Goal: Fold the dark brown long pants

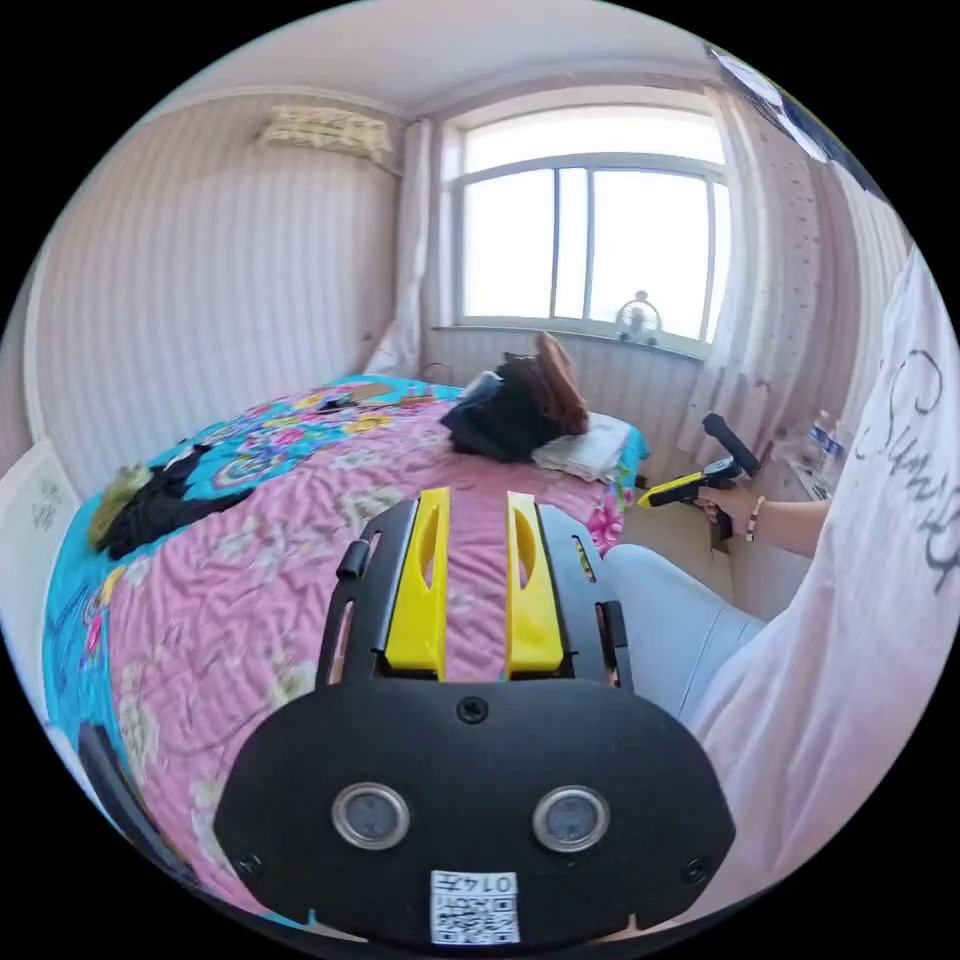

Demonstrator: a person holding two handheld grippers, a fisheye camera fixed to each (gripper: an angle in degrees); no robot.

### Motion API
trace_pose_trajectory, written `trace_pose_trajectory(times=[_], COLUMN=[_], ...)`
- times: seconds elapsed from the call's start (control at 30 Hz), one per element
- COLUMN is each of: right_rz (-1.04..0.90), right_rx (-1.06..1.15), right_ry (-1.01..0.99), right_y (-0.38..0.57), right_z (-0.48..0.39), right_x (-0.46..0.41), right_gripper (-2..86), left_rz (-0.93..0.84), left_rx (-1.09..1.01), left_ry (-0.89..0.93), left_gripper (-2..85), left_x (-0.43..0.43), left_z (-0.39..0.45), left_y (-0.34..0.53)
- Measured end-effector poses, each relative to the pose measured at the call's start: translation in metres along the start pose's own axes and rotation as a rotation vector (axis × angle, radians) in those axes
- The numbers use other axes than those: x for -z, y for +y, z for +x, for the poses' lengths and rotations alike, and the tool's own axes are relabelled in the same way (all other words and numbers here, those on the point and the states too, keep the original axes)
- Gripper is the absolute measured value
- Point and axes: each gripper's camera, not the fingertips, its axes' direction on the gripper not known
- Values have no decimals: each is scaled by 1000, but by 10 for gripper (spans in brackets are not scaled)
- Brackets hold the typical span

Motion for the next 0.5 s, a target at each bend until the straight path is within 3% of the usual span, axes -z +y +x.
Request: trace_pose_trajectory(times=[0.23,0.5], right_rz=[75,178], right_rx=[-89,-268], right_ry=[-3,-71], right_y=[-25,-104], right_z=[91,186], right_x=[60,113], right_gripper=[88,94], left_rz=[-141,-350], left_rx=[-126,-236], left_ry=[280,287], left_gripper=[81,83], left_x=[-226,-478], left_z=[129,250], left_y=[-43,-67])
